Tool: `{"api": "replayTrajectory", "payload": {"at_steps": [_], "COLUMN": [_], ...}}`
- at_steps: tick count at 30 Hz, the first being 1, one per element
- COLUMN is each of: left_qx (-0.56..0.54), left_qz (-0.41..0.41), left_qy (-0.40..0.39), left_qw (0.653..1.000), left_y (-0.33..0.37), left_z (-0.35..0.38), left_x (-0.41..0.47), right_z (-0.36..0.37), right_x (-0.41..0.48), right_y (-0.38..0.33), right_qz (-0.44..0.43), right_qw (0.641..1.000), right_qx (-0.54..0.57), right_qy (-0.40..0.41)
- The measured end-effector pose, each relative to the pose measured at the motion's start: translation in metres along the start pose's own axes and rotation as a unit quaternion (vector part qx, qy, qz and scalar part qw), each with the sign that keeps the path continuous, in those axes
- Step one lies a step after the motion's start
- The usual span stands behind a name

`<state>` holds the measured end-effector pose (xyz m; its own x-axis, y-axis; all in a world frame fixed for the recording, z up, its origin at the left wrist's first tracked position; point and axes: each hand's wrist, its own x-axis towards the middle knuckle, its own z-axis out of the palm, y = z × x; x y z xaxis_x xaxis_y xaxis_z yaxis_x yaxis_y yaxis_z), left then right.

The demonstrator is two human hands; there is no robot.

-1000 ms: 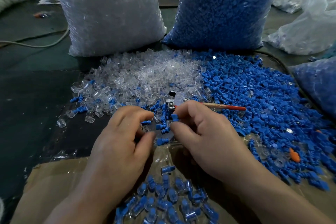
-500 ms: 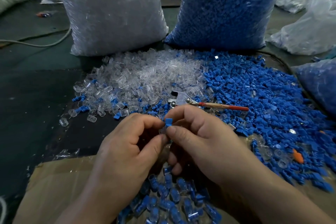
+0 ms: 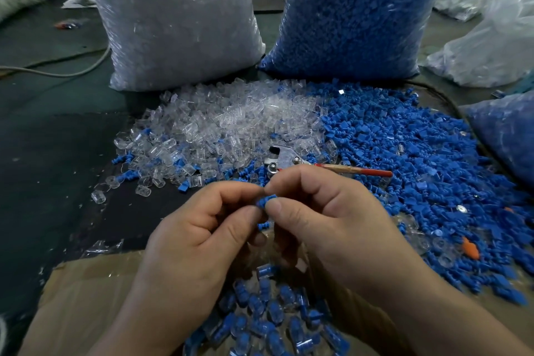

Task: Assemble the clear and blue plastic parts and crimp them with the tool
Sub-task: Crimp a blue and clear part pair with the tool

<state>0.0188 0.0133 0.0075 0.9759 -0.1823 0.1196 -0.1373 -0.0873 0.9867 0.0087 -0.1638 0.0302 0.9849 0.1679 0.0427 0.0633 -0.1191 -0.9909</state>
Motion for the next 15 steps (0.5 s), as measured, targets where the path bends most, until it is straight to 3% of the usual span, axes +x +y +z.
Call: {"api": "replayTrajectory", "payload": {"at_steps": [3,9,12,15], "left_qx": [-0.087,-0.051,-0.042,-0.019], "left_qz": [-0.043,-0.021,-0.016,-0.031], "left_qy": [0.032,-0.001,0.011,0.026], "left_qw": [0.995,0.998,0.999,0.999], "left_y": [-0.0018,0.0023,0.0030,0.0000], "left_z": [-0.0003,-0.0021,0.0017,0.0040], "left_x": [0.0025,0.0003,0.0007,0.0014], "right_z": [0.0030,0.0051,0.0053,0.0053], "right_x": [-0.0024,-0.0029,-0.0027,-0.0036], "right_y": [0.0020,0.0047,0.0037,0.0037], "right_qz": [-0.030,-0.136,-0.171,-0.177], "right_qw": [0.998,0.961,0.929,0.919], "right_qx": [-0.051,-0.228,-0.322,-0.349], "right_qy": [0.023,0.070,0.066,0.040]}}
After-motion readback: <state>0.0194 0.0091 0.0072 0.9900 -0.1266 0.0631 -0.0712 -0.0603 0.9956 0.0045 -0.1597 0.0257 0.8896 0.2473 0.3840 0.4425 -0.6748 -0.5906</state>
